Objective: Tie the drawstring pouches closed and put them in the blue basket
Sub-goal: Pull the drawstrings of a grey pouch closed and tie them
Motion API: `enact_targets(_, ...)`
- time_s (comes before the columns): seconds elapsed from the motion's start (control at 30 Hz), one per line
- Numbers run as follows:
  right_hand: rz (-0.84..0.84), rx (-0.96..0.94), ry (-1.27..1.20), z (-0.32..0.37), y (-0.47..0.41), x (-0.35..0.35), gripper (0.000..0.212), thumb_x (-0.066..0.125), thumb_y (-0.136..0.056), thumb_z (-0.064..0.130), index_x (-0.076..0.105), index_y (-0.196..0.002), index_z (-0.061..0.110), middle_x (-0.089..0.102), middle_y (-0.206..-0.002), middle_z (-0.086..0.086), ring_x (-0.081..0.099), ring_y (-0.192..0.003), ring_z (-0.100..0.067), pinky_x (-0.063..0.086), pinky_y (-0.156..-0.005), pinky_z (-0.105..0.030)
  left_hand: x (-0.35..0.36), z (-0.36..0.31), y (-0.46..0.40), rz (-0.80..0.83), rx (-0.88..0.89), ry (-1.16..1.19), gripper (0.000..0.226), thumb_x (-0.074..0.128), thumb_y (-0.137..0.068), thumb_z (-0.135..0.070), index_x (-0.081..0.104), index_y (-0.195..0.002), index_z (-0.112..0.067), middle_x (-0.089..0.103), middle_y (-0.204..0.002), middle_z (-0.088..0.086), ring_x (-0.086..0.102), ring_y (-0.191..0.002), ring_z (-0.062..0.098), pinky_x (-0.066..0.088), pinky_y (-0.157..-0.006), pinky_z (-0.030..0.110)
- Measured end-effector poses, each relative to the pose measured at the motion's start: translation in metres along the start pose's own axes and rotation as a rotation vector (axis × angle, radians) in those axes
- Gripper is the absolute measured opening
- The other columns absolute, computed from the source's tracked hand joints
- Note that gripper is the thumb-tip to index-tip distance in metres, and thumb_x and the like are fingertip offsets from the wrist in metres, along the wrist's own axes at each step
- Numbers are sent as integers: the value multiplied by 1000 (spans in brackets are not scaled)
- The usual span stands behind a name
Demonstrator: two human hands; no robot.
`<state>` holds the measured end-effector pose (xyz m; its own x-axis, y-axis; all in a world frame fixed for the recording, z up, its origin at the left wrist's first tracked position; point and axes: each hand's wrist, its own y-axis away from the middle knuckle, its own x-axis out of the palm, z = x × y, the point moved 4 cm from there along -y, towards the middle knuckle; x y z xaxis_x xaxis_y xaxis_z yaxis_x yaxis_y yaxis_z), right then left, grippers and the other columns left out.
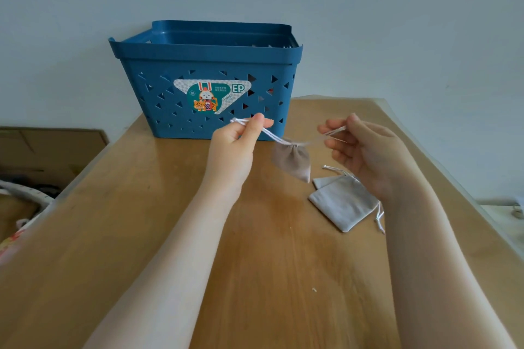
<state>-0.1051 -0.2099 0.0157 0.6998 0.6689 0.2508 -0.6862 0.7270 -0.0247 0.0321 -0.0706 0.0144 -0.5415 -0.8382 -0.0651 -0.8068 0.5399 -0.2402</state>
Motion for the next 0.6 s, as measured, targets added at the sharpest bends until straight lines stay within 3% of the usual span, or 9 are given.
enact_targets(0.07,40,-42,96,2,2,13,33,39,-101,24,66,-86,13,73,-83,-1,63,-63,-9,49,-59,-18,1,-4,1,-1,14,-6,21,52,-94,-35,72,-92,-29,35,-51,-12,38,-45,2,27,-47,17)
enact_targets(0.13,59,-71,226,1,4,25,33,40,-100,23,68,-86,13,65,-67,2,54,-55,-11,45,-57,-19,3,-8,2,-2,50,-19,22,56,-92,-34,73,-90,-21,57,-77,-7,50,-62,-7,35,-58,9)
enact_targets(0.23,105,-177,538,3,12,42,27,48,-96,23,72,-87,15,43,-58,3,39,-52,-10,37,-54,-20,9,-11,5,36,72,-47,19,59,-90,-33,72,-89,-20,58,-107,9,52,-83,-5,36,-70,4)
enact_targets(0.37,206,-259,636,2,21,60,15,59,-88,7,70,-83,-2,44,-44,13,41,-44,-1,33,-47,-7,16,-7,5,64,81,-54,18,62,-88,-33,74,-91,-19,50,-106,5,54,-99,5,40,-85,11)
enact_targets(0.5,130,-307,594,-4,18,64,22,63,-85,9,60,-74,-10,39,-49,3,33,-46,-4,27,-45,-13,22,-7,9,146,64,-13,24,59,-90,-33,73,-87,-14,52,-92,-7,54,-83,-9,39,-72,6)
enact_targets(0.6,66,-303,519,-1,16,59,27,62,-88,17,60,-71,-4,44,-49,1,36,-47,-7,31,-47,-16,26,-5,12,259,29,16,24,45,-96,-39,67,-89,-32,64,-90,-16,57,-83,-13,42,-71,4)
